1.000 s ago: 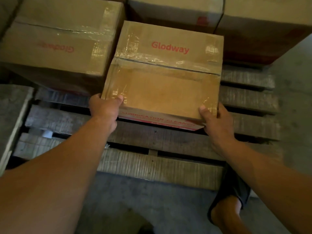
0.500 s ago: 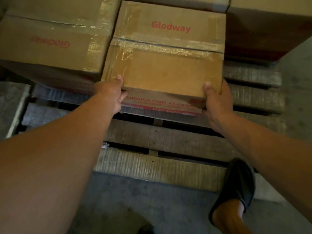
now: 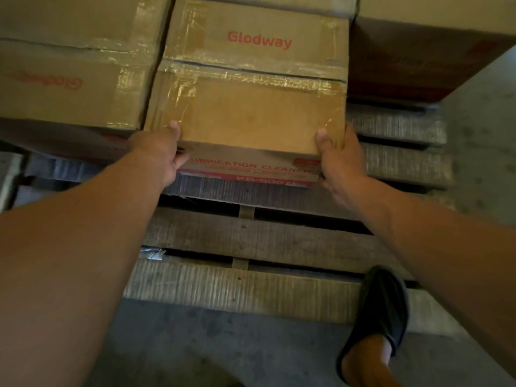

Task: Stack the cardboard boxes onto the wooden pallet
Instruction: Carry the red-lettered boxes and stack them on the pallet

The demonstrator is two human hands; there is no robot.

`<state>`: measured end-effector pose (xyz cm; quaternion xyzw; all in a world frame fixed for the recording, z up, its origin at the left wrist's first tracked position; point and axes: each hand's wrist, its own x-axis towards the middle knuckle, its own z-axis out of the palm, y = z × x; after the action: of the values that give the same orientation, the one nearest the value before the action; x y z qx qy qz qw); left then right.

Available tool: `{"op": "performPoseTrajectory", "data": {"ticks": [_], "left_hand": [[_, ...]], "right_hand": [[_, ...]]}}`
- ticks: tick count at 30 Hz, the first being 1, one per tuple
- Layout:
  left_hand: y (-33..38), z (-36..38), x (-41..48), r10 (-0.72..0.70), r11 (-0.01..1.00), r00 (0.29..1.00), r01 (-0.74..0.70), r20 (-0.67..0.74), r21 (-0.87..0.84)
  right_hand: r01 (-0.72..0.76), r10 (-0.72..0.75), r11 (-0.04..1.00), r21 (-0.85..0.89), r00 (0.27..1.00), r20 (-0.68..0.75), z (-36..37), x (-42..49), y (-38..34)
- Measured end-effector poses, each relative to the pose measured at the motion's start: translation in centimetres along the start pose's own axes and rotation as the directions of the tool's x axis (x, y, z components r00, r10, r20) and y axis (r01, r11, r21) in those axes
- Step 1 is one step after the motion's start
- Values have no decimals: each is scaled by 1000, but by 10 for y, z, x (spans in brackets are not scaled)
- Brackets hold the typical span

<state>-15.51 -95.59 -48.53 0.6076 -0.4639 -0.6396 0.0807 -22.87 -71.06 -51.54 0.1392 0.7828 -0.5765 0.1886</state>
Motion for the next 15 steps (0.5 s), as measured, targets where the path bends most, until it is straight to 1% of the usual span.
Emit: {"op": "performPoseTrajectory", "data": {"ticks": [2, 4, 5, 6, 7, 8, 9, 10, 11, 12, 13, 15], "left_hand": [[-3, -2, -2, 30, 996, 999, -28, -24, 88], [-11, -6, -7, 61, 982, 998, -59, -11, 178], [-18, -8, -10, 67, 968, 998, -67, 6, 242], [-26, -12, -16, 76, 936, 997, -80, 25, 342], [-34, -17, -21, 105, 873, 993, -116, 51, 474], [-42, -22, -29, 151, 769, 984, -176, 94, 615], [-47, -26, -38, 193, 637, 969, -244, 155, 731], [-49, -28, -50, 230, 490, 946, -314, 226, 813], [-47, -27, -64, 265, 355, 917, -380, 298, 854], [-42, -23, -80, 296, 257, 882, -444, 367, 858], [-35, -15, -95, 316, 189, 842, -507, 437, 841], [-17, 8, -126, 352, 115, 753, -625, 556, 772]], "right_hand": [[17, -16, 997, -76, 1000, 17, -4, 0, 0], [28, -26, 982, -186, 1000, 13, -13, -4, 2], [26, -31, 972, -235, 999, -15, -20, -8, 4], [20, -37, 963, -269, 998, -59, -29, -13, 7], [10, -43, 958, -288, 993, -109, -40, -20, 9], [-4, -43, 956, -292, 987, -154, -54, -28, 11], [-16, -41, 957, -289, 981, -189, -73, -36, 14], [-26, -40, 956, -291, 975, -219, -95, -45, 16], [-34, -43, 952, -303, 969, -243, -120, -55, 17], [-41, -49, 948, -315, 960, -274, -147, -65, 16], [-54, -58, 944, -325, 944, -324, -176, -77, 12], [-100, -79, 929, -357, 887, -454, -236, -104, -2]]}}
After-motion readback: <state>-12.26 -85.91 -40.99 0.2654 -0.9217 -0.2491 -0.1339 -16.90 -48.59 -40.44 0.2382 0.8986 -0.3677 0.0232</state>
